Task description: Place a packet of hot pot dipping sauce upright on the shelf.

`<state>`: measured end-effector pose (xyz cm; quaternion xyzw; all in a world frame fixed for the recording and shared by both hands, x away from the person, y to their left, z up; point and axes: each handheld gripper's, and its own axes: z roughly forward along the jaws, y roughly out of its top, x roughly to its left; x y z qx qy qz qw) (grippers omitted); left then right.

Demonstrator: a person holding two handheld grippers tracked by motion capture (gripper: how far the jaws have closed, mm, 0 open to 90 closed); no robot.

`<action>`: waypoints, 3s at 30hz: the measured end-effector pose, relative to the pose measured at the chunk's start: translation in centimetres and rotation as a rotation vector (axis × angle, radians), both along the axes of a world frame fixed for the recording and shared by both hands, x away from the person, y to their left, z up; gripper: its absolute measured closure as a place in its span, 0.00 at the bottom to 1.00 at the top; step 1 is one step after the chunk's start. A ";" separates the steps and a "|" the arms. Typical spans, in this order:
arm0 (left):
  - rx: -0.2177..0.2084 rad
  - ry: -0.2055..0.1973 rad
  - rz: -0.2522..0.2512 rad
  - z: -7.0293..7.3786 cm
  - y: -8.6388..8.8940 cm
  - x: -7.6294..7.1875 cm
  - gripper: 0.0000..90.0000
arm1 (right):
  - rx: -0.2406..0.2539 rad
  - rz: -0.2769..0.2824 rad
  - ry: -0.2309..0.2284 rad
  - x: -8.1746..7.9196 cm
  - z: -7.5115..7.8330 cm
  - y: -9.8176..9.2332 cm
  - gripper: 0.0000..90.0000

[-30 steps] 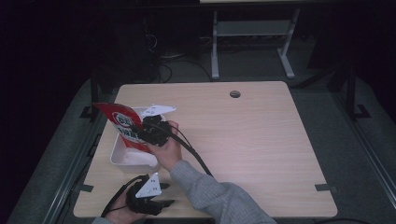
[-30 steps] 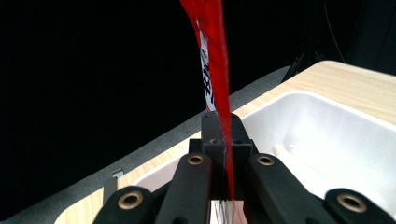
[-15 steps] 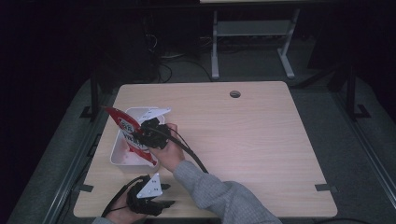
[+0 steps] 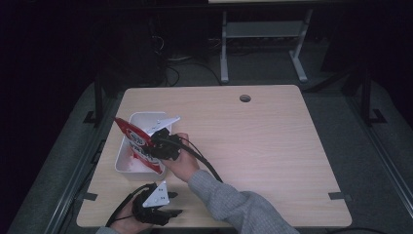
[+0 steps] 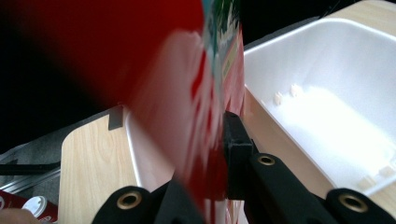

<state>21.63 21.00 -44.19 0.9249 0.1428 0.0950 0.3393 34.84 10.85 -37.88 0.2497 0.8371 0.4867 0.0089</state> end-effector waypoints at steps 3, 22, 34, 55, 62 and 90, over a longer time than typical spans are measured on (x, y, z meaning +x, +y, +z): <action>0.000 0.000 -0.001 0.0 0.0 0.0 0.50 | 0.007 0.004 0.018 0.2 -0.2 -0.4 0.99; -0.004 -0.001 0.001 0.0 -0.1 0.0 0.50 | 0.032 -0.001 0.059 0.9 -0.8 -1.6 0.68; -0.003 -0.002 -0.002 0.0 -0.1 0.0 0.50 | 0.047 0.000 0.075 1.1 -1.1 -2.4 0.61; -0.017 0.001 0.022 0.2 -0.1 0.2 0.46 | 0.089 0.041 0.088 0.5 -0.1 -6.6 0.51; -0.025 0.002 0.035 0.2 0.0 0.4 0.45 | 0.084 0.041 0.086 0.0 0.3 -8.6 0.49; -0.035 0.008 0.058 0.3 0.2 0.8 0.42 | 0.064 -0.049 0.107 -1.0 -0.7 -16.2 0.45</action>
